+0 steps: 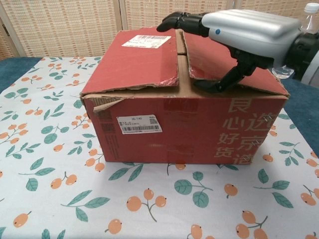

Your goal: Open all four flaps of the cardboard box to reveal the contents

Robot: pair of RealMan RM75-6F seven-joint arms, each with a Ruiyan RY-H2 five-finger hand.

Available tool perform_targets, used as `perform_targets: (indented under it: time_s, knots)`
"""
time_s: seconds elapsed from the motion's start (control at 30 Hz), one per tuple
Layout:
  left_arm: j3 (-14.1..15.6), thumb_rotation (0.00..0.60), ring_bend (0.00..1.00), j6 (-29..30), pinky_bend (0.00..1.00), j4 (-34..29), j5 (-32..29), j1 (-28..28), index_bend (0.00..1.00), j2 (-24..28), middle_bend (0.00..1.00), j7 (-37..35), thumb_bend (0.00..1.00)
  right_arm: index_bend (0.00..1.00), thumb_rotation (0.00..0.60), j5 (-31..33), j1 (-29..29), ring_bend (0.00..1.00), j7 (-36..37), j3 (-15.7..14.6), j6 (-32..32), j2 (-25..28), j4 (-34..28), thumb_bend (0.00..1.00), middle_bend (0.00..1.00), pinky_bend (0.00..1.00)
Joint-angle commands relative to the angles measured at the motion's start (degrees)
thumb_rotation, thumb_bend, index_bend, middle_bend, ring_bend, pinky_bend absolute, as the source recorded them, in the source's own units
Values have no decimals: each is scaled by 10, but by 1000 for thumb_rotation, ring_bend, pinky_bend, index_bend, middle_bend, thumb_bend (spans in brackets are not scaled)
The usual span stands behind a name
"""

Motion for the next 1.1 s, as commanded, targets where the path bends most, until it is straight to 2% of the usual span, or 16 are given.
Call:
perform_targets:
  time_s: [0.03,0.3,0.57,0.73,0.87,1.0,1.1]
  knots:
    - [0,597,31,0,0,0,0,0,0,0,0,0,334,0,600,-5,0,0,-5,2,13,4,-5,422,0,0]
    - [0,597,31,4,0,0,3,1,0,-2,0,6,334,0,600,-45,-43,0,0,-8,101,51,-43,422,0,0]
    - [2,597,31,6,0,-1,9,1,0,-6,0,23,334,0,600,-108,-142,0,41,-40,255,125,-55,422,0,0]
    - [4,598,31,6,0,-3,13,1,0,-8,0,31,333,0,600,-123,-206,0,121,-75,331,153,-5,422,0,0]
    - [8,598,31,5,0,-7,23,-1,0,-11,0,36,334,0,600,-140,-252,0,174,-110,377,143,57,422,0,0]
    - [16,596,31,7,0,-12,43,-2,0,-12,0,34,334,0,600,-121,-293,0,194,-134,393,116,118,423,0,0]
    - [25,597,31,2,0,-14,53,-3,0,-15,0,27,332,0,600,-105,-309,0,208,-146,384,112,137,422,0,0]
